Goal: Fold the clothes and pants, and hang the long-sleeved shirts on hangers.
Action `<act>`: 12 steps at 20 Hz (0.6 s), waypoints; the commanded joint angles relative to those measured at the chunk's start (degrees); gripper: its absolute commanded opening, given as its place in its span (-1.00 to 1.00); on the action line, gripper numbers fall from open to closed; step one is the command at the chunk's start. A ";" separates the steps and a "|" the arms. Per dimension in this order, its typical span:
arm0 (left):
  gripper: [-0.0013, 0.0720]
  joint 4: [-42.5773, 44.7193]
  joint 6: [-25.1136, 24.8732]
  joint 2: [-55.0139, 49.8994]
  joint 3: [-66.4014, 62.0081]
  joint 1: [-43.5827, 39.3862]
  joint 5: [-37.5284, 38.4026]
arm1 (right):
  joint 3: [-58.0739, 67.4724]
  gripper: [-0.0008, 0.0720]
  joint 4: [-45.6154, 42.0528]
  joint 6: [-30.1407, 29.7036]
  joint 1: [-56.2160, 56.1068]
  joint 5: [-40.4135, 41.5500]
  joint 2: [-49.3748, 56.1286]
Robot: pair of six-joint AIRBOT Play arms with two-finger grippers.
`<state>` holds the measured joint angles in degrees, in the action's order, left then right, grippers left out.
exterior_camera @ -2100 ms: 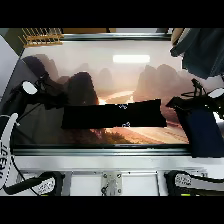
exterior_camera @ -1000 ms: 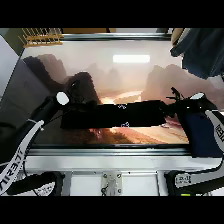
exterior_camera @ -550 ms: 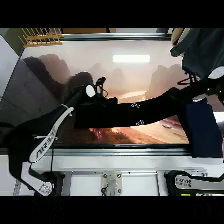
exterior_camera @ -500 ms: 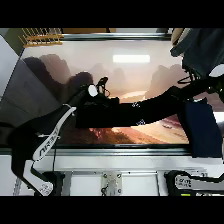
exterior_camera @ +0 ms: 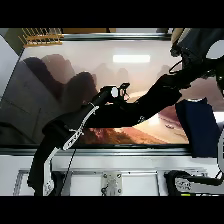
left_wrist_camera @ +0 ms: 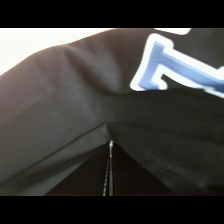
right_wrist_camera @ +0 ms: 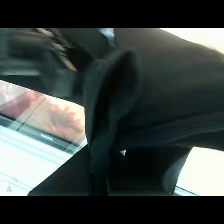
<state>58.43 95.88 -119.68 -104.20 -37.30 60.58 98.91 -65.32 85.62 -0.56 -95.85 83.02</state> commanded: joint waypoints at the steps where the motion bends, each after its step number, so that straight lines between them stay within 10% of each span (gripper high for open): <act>1: -0.95 -0.02 0.13 -2.43 -3.15 -0.68 2.27 | 2.29 -0.95 -0.28 1.27 -3.13 -0.24 -0.04; 12: -0.95 0.55 -1.18 6.67 -3.10 10.71 3.72 | 2.49 -0.95 -0.24 4.35 -11.76 2.32 0.02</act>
<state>58.87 95.46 -116.14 -107.24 -30.94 63.92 101.34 -65.63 88.40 -9.67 -95.18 83.02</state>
